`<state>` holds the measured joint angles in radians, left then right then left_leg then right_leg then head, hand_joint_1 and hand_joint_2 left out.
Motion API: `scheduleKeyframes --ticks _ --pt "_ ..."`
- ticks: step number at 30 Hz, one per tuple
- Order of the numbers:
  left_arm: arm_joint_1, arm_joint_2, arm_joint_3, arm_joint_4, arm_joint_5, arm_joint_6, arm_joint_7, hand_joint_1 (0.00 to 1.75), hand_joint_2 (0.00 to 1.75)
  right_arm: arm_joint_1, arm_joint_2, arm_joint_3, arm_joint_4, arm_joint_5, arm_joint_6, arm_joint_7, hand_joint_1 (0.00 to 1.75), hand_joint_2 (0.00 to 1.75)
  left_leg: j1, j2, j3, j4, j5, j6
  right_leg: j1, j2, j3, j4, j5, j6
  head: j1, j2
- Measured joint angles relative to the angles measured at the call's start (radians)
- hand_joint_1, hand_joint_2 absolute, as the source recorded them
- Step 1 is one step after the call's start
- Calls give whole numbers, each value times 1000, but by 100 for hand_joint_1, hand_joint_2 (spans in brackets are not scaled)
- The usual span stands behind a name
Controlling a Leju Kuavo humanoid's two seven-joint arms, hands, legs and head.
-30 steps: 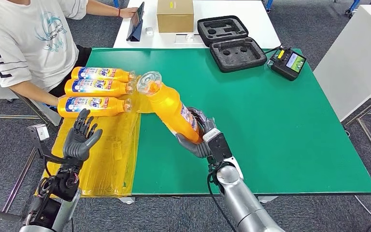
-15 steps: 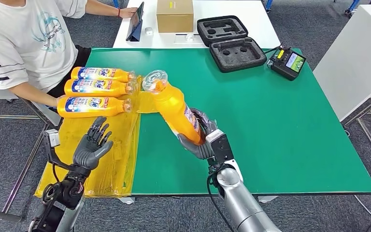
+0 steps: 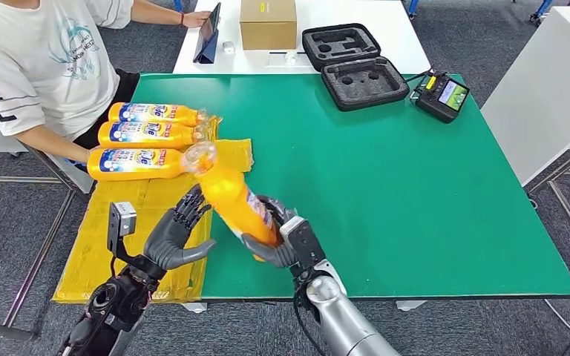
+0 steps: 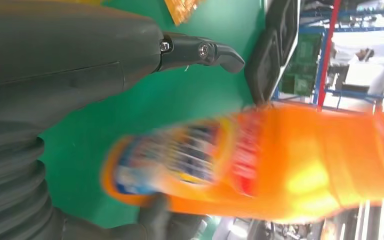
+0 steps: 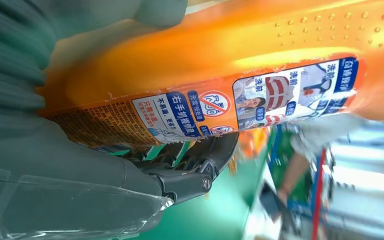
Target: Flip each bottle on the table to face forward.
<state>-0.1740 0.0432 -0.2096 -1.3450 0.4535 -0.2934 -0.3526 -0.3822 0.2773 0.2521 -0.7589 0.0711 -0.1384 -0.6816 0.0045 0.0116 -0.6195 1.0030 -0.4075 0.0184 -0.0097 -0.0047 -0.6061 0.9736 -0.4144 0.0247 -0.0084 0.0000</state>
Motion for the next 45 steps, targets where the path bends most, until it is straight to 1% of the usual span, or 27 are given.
scheduleKeyframes --ticks 4,10,15,18,25,37,40,41,44,45 --pt "-10 -3 -33 -8 1 0 3 0 175 -2 28 35 50 0 6 7 175 175 0 0 0 0 0 0 0 0 0 0 0 0 0 0" --pt "-15 -4 -55 -16 4 2 6 0 175 -7 47 60 93 4 8 11 175 175 0 0 0 0 0 0 0 0 0 0 0 0 0 0" --pt "-19 -4 -58 -15 24 55 9 0 175 -11 60 108 121 85 -59 12 175 175 0 0 0 0 0 0 0 0 0 0 0 0 0 0" --pt "-21 -4 -57 -15 53 70 21 0 175 -16 68 132 135 94 -69 16 175 175 0 0 0 0 0 0 0 0 0 0 0 0 0 0" --pt "-19 -4 -57 -14 87 71 29 0 175 -27 71 162 158 103 -72 21 175 175 0 0 0 0 0 0 0 0 0 0 0 0 0 0" --pt "-19 -4 -57 -14 98 72 33 0 175 -32 72 166 180 105 -76 25 175 175 0 0 0 0 0 0 0 0 0 0 0 0 0 0" --pt "-19 -4 -58 -13 106 86 45 0 175 -35 72 167 187 109 -89 31 175 175 0 0 0 0 0 0 0 0 0 0 0 0 0 0" --pt "-20 -4 -58 -11 107 94 50 12 175 -36 72 168 190 110 -95 33 175 175 0 0 0 0 0 0 0 0 0 0 0 0 0 0" --pt "-23 -4 -62 -1 117 110 68 143 175 -38 72 170 199 109 -105 37 175 175 0 0 0 0 0 0 0 0 0 0 0 0 0 0" --pt "-23 -4 -63 2 122 113 71 175 175 -38 72 170 202 108 -107 37 175 175 0 0 0 0 0 0 0 0 0 0 0 0 0 0"
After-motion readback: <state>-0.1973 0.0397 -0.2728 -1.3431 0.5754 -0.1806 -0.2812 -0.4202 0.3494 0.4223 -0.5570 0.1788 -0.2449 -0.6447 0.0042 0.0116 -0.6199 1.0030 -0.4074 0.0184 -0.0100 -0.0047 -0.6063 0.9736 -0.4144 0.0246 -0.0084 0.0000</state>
